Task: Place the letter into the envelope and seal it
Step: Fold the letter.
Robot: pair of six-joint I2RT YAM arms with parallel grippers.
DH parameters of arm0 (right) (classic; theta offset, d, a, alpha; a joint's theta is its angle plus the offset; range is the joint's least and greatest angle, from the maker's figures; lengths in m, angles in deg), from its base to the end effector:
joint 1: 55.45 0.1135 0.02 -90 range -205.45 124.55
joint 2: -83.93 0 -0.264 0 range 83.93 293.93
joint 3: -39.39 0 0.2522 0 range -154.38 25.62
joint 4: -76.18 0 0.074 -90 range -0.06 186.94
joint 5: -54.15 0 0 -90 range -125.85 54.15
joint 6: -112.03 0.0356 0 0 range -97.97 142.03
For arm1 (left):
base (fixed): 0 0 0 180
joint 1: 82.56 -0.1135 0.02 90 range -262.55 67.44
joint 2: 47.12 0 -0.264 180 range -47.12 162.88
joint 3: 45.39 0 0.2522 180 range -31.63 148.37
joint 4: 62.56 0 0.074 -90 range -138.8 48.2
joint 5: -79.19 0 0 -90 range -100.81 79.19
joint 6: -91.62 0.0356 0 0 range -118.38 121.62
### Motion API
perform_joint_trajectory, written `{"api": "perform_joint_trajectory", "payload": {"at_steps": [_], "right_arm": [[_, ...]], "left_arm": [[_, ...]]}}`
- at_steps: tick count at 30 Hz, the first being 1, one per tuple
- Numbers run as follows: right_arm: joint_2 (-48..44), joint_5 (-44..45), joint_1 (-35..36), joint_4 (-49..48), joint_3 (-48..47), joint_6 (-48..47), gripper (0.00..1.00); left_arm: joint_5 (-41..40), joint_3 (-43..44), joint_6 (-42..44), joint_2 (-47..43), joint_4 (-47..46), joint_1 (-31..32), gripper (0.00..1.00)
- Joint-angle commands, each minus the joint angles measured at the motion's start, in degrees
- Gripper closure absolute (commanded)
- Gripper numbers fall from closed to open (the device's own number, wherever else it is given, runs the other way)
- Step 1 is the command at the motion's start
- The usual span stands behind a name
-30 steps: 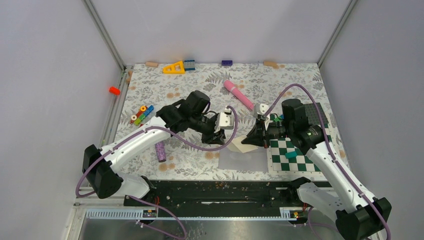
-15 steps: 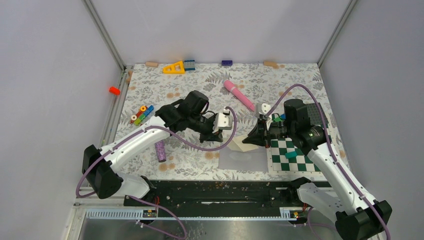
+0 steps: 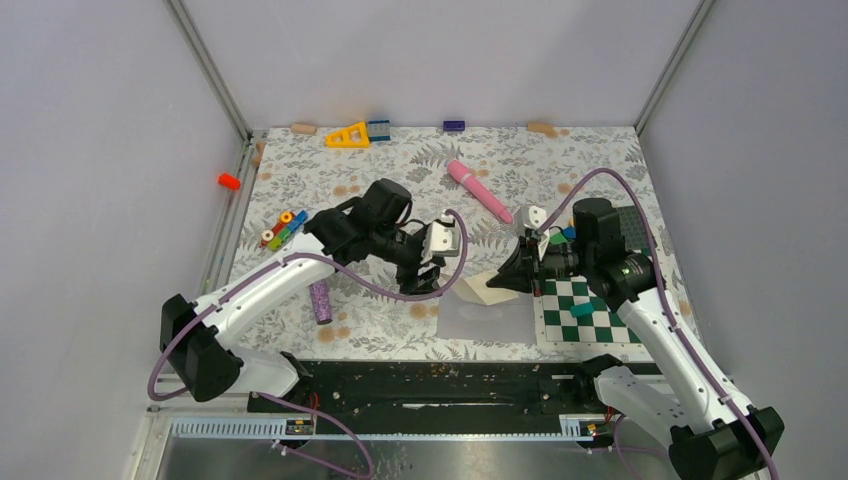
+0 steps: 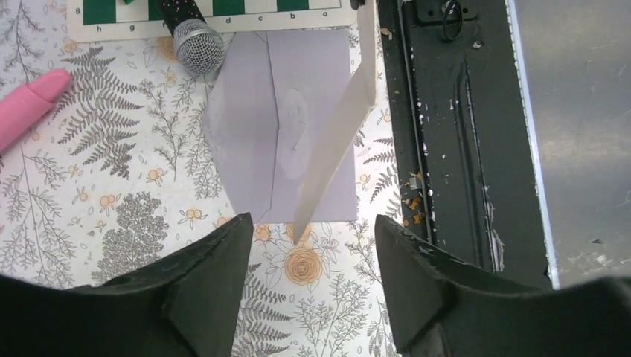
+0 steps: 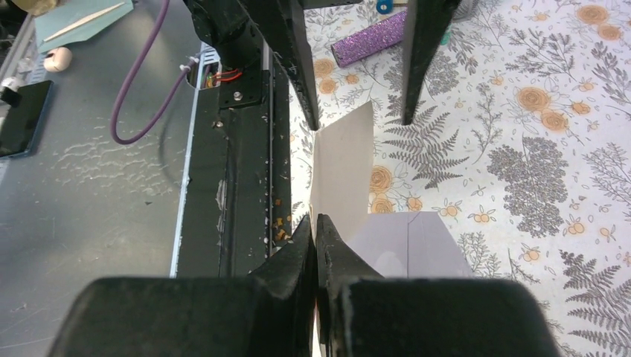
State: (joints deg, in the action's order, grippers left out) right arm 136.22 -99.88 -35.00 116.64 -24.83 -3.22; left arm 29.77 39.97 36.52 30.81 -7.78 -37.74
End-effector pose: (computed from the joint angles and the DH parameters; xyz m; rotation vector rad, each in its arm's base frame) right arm 0.1612 0.0943 0.3317 -1.3159 1.3992 1.0798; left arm 0.1847 -0.2161 0.3300 1.7332 1.5566 -0.9271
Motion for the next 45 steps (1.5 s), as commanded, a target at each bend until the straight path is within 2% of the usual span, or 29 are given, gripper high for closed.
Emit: {"api": "perform_joint_trajectory", "payload": {"at_steps": [1, 4, 7, 10, 16, 18, 22, 31, 38, 41, 43, 44, 45], "right_arm": [[0.2, -6.4, -1.4, -0.6, -2.5, 2.1, 1.00], [1.5, -10.7, -2.0, -3.1, -2.7, 6.0, 1.00], [2.2, -13.4, -2.2, -11.9, -1.1, 15.0, 1.00], [2.3, -13.6, -2.2, -19.5, 0.8, 21.5, 1.00], [0.9, -7.2, -2.3, -45.2, 8.9, 38.8, 1.00], [0.9, -5.1, -2.4, -48.6, 10.3, 40.0, 1.00], [1.1, -2.9, -3.5, -48.7, 10.5, 39.5, 1.00], [0.2, -2.4, -5.2, -48.6, 11.2, 38.6, 1.00], [0.7, -4.9, -5.2, -48.8, 11.4, 38.9, 1.00], [0.9, -5.7, -5.2, -48.9, 11.4, 39.0, 1.00], [1.1, -6.0, -5.2, -48.7, 11.4, 38.9, 1.00], [1.2, -6.2, -5.2, -48.3, 11.4, 38.3, 0.99], [1.2, -6.4, -5.2, -47.0, 11.0, 37.3, 0.93]], "left_arm": [[6.1, 0.0, -1.1, -3.3, -1.7, -1.2, 0.30], [10.7, 0.0, -3.0, -4.0, -2.6, -2.1, 0.21], [13.4, 0.1, -4.4, -3.9, -3.1, -2.3, 0.18], [15.1, 0.1, -5.3, -3.4, -3.5, -2.3, 0.17], [17.5, 0.4, -6.4, -2.4, -3.8, -2.3, 0.20], [17.7, 0.4, -7.0, -2.6, -4.2, -2.3, 0.27], [17.2, 0.1, -7.4, -3.2, -4.8, -2.5, 0.44], [16.2, -1.4, -9.1, -4.8, -7.0, -4.3, 0.60], [11.4, -2.5, -14.9, -4.4, -13.2, -4.3, 0.81], [10.9, -2.9, -16.0, -4.1, -14.5, -4.3, 0.86], [11.0, -2.9, -16.1, -3.9, -14.7, -4.3, 0.97], [11.0, -3.0, -16.0, -4.0, -14.6, -4.3, 1.00], [10.9, -3.1, -15.7, -4.1, -14.6, -4.3, 1.00]]}}
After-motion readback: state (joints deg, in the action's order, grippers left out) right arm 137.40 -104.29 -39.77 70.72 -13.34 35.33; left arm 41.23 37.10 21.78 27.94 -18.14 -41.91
